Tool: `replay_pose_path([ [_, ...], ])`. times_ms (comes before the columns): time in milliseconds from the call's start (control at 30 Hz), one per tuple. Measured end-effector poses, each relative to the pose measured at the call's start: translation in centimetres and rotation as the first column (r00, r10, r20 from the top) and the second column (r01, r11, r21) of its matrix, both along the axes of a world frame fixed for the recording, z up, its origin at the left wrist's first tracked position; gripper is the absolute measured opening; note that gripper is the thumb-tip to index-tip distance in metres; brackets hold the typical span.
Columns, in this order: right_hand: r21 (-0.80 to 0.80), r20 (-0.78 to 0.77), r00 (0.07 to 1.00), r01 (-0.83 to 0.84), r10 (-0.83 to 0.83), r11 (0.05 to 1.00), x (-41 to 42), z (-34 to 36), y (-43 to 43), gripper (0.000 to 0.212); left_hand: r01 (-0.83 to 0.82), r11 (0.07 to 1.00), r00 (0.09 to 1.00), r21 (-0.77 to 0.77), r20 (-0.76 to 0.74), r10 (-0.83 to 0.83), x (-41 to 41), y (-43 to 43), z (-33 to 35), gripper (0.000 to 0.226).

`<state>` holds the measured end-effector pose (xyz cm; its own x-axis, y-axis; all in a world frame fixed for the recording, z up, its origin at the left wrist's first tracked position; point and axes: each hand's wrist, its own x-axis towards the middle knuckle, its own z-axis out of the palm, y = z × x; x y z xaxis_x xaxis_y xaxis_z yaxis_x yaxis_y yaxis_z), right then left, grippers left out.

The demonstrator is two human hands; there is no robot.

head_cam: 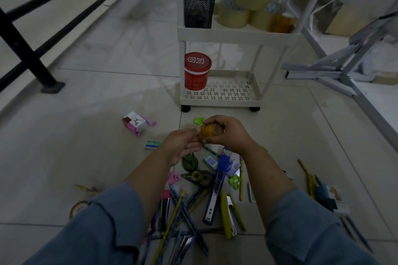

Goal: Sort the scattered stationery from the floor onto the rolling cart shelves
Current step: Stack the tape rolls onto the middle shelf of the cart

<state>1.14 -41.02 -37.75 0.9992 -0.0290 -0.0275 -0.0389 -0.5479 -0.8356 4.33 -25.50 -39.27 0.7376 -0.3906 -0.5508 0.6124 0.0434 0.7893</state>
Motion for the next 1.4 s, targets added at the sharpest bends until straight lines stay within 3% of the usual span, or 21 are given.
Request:
replay_pose_path([
  [200, -0.053, 0.009, 1.0, -0.008, 0.008, 0.999, 0.9, 1.6, -0.6, 0.048, 0.014, 1.0, 0.998, -0.011, 0.062, -0.013, 0.9, -1.0, 1.6, 0.037],
  [367, -0.096, 0.058, 0.998, 0.011, -0.005, 0.995, 3.0, 6.8, -1.9, 0.045, 0.048, 0.999, 0.98, -0.002, 0.192, -0.047, 2.8, -3.1, 6.8, 0.034],
  [500, -0.147, 0.145, 0.989, 0.035, -0.014, 0.988, 5.0, 12.9, -4.5, 0.038, 0.093, 0.996, 0.957, -0.009, 0.275, -0.086, 5.2, -5.6, 12.7, 0.009],
  [667, -0.19, 0.239, 0.969, 0.113, -0.066, 0.975, 7.8, 18.8, -7.8, 0.065, 0.066, 0.982, 0.873, 0.179, 0.466, -0.144, 9.2, -10.4, 19.7, 0.04],
  [833, -0.296, 0.321, 0.944, 0.171, -0.071, 0.94, 10.8, 21.6, -10.5, 0.092, 0.081, 0.962, 0.826, 0.26, 0.523, -0.211, 12.6, -14.5, 23.5, 0.031],
  [933, -0.163, 0.366, 0.927, 0.145, -0.077, 0.976, 11.9, 21.6, -12.2, 0.098, 0.059, 0.967, 0.86, 0.249, 0.478, -0.176, 14.0, -15.8, 24.4, 0.027],
  [1067, 0.069, 0.376, 0.909, 0.167, -0.181, 0.983, 12.1, 20.5, -14.1, 0.095, 0.028, 0.981, 0.916, 0.189, 0.388, -0.101, 15.7, -17.3, 24.0, 0.039],
  [1133, 0.074, 0.475, 0.846, 0.239, -0.245, 0.968, 11.4, 19.2, -14.5, 0.08, 0.027, 0.976, 0.921, 0.215, 0.374, -0.108, 16.4, -18.2, 23.4, 0.034],
  [1167, 0.11, 0.562, 0.768, 0.299, -0.308, 0.948, 10.8, 18.2, -14.6, 0.066, 0.034, 0.971, 0.92, 0.236, 0.372, -0.123, 16.8, -18.6, 23.1, 0.03],
  [1233, 0.322, 0.663, 0.543, 0.415, -0.516, 0.851, 9.6, 16.5, -15.0, 0.041, 0.053, 0.954, 0.917, 0.295, 0.363, -0.163, 17.4, -19.5, 22.4, 0.029],
  [1300, 0.524, 0.589, 0.383, 0.489, -0.712, 0.697, 9.3, 15.1, -16.0, 0.032, 0.079, 0.941, 0.922, 0.329, 0.335, -0.194, 18.1, -20.3, 21.4, 0.032],
  [1400, 0.616, 0.37, 0.386, 0.579, -0.845, 0.534, 10.2, 13.0, -17.5, 0.029, 0.116, 0.929, 0.924, 0.351, 0.306, -0.231, 18.3, -21.6, 20.4, 0.025],
])
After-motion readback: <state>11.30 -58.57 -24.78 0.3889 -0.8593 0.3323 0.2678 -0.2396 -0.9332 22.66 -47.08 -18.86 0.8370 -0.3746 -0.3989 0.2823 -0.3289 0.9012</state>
